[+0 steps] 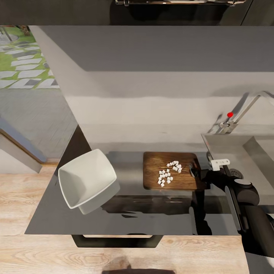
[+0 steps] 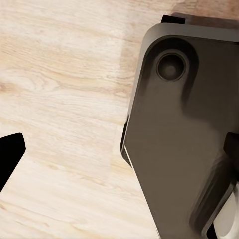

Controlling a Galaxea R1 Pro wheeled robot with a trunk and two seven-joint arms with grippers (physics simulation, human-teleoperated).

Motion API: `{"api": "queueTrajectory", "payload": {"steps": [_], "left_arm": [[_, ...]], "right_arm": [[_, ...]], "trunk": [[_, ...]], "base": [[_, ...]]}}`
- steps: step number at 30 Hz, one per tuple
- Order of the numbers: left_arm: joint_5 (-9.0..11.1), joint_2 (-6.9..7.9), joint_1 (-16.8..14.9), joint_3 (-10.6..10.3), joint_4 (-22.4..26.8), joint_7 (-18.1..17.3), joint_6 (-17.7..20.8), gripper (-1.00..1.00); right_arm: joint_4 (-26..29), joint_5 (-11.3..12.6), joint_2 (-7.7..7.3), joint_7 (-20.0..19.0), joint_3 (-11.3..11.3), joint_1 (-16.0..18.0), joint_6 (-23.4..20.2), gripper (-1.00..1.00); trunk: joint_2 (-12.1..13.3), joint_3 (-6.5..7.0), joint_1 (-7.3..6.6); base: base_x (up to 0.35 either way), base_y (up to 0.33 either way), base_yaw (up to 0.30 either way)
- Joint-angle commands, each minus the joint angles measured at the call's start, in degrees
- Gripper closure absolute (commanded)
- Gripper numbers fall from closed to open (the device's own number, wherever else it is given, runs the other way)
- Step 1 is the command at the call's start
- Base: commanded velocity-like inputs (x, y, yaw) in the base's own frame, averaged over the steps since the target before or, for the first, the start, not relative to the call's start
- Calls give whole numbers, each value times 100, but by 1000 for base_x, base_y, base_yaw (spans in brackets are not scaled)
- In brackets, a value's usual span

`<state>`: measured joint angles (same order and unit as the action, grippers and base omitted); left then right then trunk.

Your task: In the kitchen, take the Vidalia onion out of the sink, dice it on the chopping board with the paring knife, put the diced onion into the bowl on the countertop, then place both the paring knife and the chopping board into the sink.

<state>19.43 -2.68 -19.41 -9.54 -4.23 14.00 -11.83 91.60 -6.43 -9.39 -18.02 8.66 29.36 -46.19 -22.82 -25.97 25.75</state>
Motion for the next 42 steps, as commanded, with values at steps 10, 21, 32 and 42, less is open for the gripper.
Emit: {"api": "queueTrajectory", "payload": {"steps": [10, 21, 32, 42], "left_arm": [[44, -5, -10, -49, -25, 4, -39, -100], [44, -5, -10, -48, -25, 6, -39, -100], [44, -5, -10, -48, -25, 6, -39, -100], [44, -5, -10, -48, -25, 5, -39, -100]], "right_arm": [[7, -60, -1, -52, 5, 3, -22, -100], [7, -60, -7, -59, 5, -1, -26, -100], [7, -60, -8, -61, 5, 2, -26, -100], [7, -60, -8, -60, 5, 2, -26, -100]], "trunk": [[-10, -9, 3], [-10, -10, 3], [-10, -77, 3], [-10, -135, 3]], "base": [[0, 0, 0], [0, 0, 0], [0, 0, 0], [0, 0, 0]]}}
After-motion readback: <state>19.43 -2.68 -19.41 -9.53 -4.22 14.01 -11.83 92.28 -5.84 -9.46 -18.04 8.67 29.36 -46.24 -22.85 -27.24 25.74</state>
